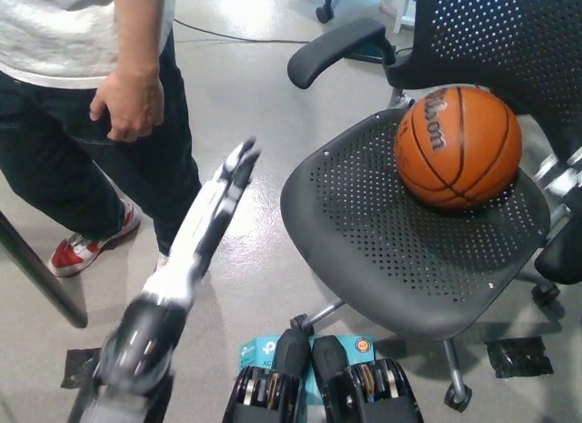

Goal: The robot grabs the basketball from a person using both hands and then drops it on the black chair in the front

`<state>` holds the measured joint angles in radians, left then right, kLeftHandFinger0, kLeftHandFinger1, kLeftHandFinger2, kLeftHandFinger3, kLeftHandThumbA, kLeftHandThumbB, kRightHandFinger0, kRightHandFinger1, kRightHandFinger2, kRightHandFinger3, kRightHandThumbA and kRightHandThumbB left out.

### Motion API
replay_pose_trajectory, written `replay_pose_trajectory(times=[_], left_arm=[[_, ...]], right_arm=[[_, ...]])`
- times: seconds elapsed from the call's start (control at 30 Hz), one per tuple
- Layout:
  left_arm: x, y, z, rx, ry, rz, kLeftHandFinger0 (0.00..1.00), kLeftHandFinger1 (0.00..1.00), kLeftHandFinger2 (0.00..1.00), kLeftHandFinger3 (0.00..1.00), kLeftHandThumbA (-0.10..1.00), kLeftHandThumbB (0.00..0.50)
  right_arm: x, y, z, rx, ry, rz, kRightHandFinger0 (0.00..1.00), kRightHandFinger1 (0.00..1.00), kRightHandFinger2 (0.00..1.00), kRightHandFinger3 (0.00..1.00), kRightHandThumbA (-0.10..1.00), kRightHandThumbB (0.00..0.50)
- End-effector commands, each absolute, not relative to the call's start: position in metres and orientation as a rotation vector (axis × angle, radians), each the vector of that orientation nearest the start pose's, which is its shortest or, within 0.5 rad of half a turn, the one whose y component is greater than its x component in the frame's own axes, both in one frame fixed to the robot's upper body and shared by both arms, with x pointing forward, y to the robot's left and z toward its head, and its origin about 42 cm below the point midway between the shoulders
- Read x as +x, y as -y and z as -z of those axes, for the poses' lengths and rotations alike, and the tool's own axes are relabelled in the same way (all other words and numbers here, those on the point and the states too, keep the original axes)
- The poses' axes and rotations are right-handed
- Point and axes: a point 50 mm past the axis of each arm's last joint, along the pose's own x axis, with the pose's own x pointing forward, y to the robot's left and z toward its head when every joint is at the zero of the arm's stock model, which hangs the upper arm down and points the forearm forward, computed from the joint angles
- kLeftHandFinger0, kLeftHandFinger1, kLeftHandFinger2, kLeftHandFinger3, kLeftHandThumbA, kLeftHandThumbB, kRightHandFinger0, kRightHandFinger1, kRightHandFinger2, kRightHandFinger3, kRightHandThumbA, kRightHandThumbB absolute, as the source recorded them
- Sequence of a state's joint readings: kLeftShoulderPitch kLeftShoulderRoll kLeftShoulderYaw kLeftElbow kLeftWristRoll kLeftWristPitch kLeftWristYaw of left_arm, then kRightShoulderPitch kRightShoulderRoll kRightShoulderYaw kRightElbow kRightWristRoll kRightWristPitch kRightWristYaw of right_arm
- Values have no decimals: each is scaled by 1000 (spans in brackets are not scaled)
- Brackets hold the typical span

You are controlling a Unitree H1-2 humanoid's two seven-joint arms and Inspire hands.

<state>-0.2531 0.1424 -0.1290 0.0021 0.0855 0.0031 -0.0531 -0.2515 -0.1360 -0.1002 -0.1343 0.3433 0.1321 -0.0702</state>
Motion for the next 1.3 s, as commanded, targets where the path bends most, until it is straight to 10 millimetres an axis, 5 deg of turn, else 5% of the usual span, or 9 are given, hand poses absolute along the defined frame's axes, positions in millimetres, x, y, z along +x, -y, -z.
replay_pose_trajectory(times=[0.0, 0.17, 0.23, 0.37, 0.5, 0.53, 0.63, 0.97, 1.27], left_arm=[[292, -246, -193, 254, 433, 158, 1000, 1000, 1000, 1000, 1000, 190], [274, -266, -148, 261, 328, 102, 1000, 1000, 1000, 1000, 1000, 156], [272, -271, -131, 276, 306, 75, 1000, 1000, 1000, 1000, 1000, 190], [276, -273, -108, 293, 241, 57, 1000, 1000, 1000, 1000, 1000, 249], [277, -274, -108, 292, 241, 56, 1000, 1000, 1000, 1000, 1000, 256], [289, -281, -90, 283, 161, 37, 1000, 1000, 1000, 1000, 1000, 204], [295, -285, -77, 280, 121, 29, 1000, 1000, 1000, 1000, 1000, 190], [283, -280, -68, 284, 126, 36, 1000, 1000, 1000, 1000, 1000, 205], [279, -285, -67, 288, 107, 28, 1000, 1000, 1000, 1000, 1000, 213]], right_arm=[[325, 200, -179, 86, 423, -163, 1000, 1000, 1000, 1000, 1000, 228], [323, 191, -136, 77, 318, -180, 1000, 1000, 1000, 1000, 1000, 236], [326, 193, -120, 57, 275, -163, 1000, 1000, 1000, 1000, 1000, 263], [325, 201, -102, 54, 206, -197, 1000, 1000, 1000, 1000, 1000, 160], [327, 201, -102, 55, 217, -203, 1000, 1000, 1000, 1000, 1000, 151], [330, 200, -104, 38, 173, -239, 1000, 1000, 1000, 1000, 1000, 248], [332, 201, -104, 24, 166, -254, 1000, 1000, 1000, 1000, 1000, 259], [330, 203, -94, 11, 151, -225, 1000, 1000, 1000, 1000, 1000, 215], [322, 207, -88, 16, 114, -240, 1000, 1000, 1000, 1000, 1000, 238]])
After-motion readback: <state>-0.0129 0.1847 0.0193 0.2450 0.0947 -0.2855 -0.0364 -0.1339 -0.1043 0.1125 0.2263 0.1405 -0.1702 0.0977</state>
